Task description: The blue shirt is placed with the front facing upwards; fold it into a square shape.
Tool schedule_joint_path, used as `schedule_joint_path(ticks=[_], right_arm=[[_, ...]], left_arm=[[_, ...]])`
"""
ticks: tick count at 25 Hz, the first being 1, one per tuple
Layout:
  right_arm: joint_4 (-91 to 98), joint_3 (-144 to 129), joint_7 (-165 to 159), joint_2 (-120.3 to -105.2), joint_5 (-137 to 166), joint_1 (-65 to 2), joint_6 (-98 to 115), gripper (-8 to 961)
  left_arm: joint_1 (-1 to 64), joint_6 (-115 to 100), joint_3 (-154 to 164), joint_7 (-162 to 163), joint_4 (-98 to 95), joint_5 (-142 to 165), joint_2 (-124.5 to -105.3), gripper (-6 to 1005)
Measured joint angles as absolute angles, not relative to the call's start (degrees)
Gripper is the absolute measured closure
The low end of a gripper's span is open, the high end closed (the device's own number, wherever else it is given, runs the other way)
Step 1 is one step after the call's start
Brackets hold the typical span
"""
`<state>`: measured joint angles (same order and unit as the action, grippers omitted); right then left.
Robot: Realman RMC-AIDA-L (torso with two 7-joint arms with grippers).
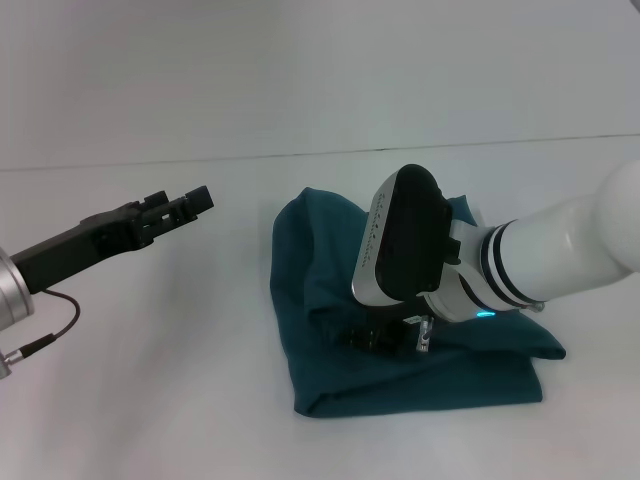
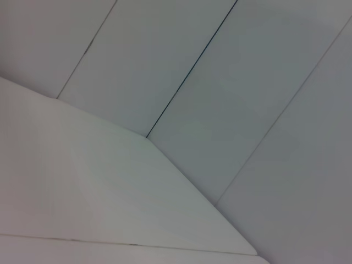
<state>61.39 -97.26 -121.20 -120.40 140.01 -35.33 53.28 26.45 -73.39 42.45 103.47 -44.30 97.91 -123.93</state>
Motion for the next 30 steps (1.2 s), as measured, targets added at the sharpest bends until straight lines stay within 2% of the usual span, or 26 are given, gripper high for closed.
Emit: schedule_joint_path(ticks=[8, 14, 25, 30], right_arm=[[61.09, -97.48, -121.66, -120.41, 141.23, -35.40, 52.28, 581], [61.13, -97.49, -122.04, -120.41, 141.43, -35.50, 51.86, 778], [61.48, -97.12, -122.08, -120.41, 141.50, -35.46, 51.81, 875], [61.96, -95.29, -122.45, -120.40, 141.14, -35.16, 51.22, 881]], left_arm=[[26.51, -73.48, 42.45, 103.44, -44.30, 97.91, -123.93, 73], [26.54, -73.48, 42.45, 103.44, -44.30, 97.90, -123.93, 73], [26.54, -73.48, 42.36, 103.44, -44.33, 97.91, -123.93, 73], [26.54, -73.48, 42.36, 103.45, -44.43, 97.91, -123.93, 73]])
